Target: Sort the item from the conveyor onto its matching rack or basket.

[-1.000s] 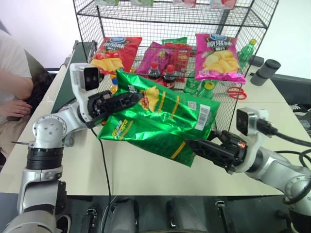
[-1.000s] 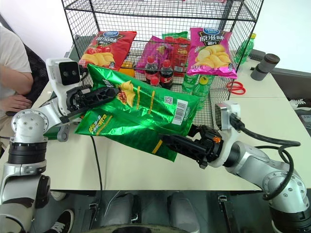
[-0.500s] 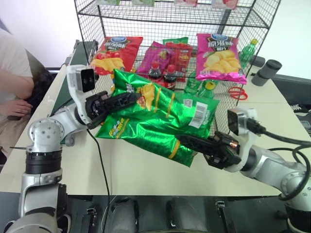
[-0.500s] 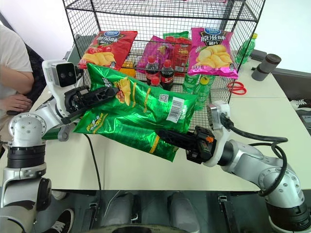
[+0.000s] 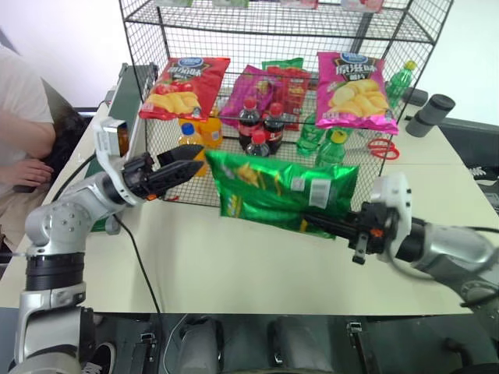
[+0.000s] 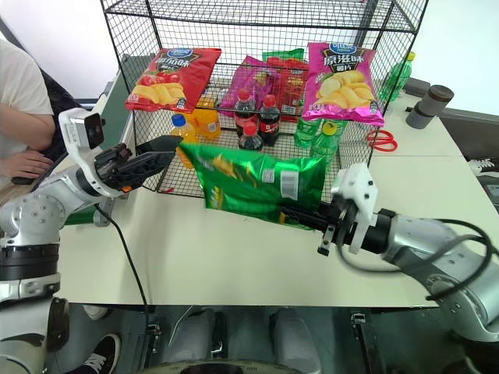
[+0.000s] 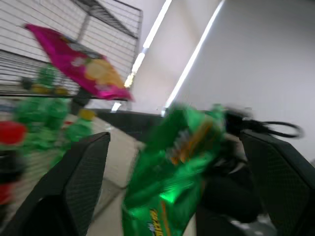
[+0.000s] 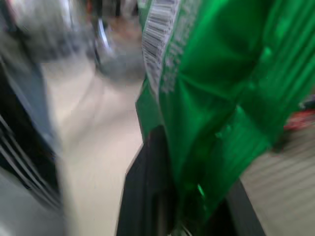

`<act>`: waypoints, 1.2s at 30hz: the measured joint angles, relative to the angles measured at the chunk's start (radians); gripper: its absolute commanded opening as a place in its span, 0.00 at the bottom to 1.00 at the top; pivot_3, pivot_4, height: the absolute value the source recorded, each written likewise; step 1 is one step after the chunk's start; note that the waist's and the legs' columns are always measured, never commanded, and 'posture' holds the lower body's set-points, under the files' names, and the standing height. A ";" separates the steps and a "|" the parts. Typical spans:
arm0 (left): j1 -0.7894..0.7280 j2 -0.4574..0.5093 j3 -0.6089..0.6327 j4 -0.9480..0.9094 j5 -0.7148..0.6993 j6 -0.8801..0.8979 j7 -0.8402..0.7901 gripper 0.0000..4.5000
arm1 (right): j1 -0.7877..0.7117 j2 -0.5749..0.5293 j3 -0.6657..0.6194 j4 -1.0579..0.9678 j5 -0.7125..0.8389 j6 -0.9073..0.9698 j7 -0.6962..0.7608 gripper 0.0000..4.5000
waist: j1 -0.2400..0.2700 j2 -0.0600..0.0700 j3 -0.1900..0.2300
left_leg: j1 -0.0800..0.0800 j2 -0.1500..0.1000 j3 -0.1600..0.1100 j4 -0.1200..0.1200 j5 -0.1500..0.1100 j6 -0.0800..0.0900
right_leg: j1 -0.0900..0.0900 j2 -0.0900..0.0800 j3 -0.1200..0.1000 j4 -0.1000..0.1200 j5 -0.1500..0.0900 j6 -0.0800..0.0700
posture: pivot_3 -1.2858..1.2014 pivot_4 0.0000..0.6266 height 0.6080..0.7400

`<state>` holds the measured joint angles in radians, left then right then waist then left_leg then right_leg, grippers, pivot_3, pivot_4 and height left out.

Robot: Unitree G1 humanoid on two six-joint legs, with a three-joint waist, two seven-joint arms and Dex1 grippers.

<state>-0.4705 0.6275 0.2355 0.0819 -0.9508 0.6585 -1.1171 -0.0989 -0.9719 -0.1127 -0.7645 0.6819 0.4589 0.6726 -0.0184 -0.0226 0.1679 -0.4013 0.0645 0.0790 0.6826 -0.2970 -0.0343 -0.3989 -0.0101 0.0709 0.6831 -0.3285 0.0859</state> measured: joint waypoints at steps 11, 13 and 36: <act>0.051 -0.100 0.010 -0.017 0.201 -0.246 0.100 0.98 | -0.278 0.062 0.186 0.066 -0.840 -0.247 -0.264 0.00 | 0.007 -0.002 -0.001 | -0.008 0.000 0.001 0.001 0.001 -0.001 | -0.009 -0.002 0.001 0.000 0.000 0.000 | 0.52 0.24 1.00; 0.055 -0.112 0.004 -0.049 0.224 -0.275 0.122 0.98 | -0.301 0.074 0.222 0.105 -0.966 -0.242 -0.293 0.00 | 0.004 -0.002 -0.001 | -0.008 0.000 0.002 0.001 0.001 -0.002 | -0.009 -0.001 0.001 0.001 0.000 0.000 | 0.52 0.24 1.00; 0.215 -0.196 -0.102 -0.248 0.545 -0.496 0.394 0.98 | -0.614 0.520 0.451 0.711 -1.625 -0.053 -0.450 0.00 | -0.010 -0.002 -0.001 | -0.006 0.000 0.003 0.001 0.006 -0.009 | -0.011 0.000 0.002 0.007 0.001 -0.001 | 0.52 0.24 1.00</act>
<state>-0.2555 0.4314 0.1337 -0.1659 -0.4060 0.1621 -0.7234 -0.7130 -0.4520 0.3384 -0.0534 -0.9432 0.4056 0.2230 -0.0282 -0.0243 0.1669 -0.4075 0.0650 0.0820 0.6832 -0.2913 -0.0432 -0.4096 -0.0096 0.0732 0.6901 -0.3271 0.0849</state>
